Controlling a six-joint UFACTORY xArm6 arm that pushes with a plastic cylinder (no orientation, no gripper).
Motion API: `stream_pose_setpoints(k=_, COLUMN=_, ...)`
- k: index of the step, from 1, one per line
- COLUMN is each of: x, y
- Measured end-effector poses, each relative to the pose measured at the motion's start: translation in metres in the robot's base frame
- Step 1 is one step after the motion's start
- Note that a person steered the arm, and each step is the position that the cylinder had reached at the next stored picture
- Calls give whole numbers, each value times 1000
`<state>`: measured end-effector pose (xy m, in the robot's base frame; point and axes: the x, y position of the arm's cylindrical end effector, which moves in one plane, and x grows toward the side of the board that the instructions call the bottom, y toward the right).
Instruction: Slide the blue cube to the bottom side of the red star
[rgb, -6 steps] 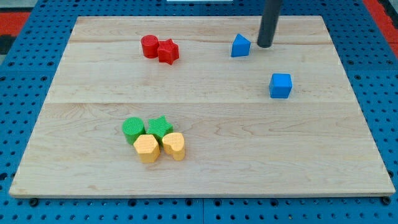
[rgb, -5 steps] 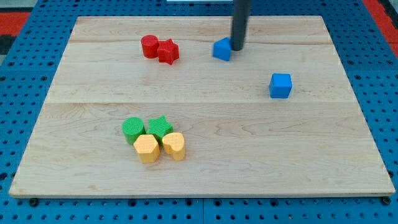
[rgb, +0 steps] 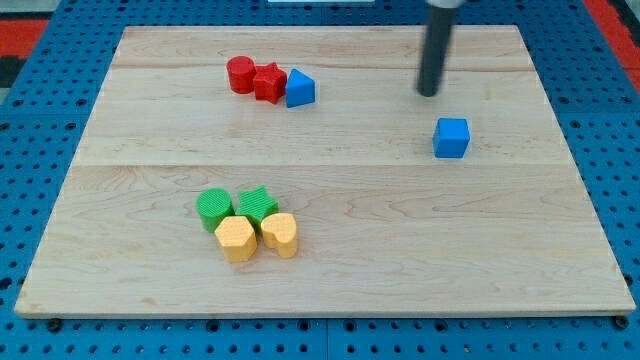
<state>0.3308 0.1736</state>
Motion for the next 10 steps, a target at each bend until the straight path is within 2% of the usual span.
stream_pose_setpoints(k=1, x=50, y=82)
stream_pose_setpoints(k=2, x=80, y=69)
stream_pose_setpoints(k=3, x=95, y=17)
stream_pose_setpoints(k=5, x=74, y=-81)
stream_pose_setpoints(k=6, x=37, y=-85)
stream_pose_setpoints(k=7, x=30, y=-104)
stream_pose_setpoints(k=10, x=52, y=-149)
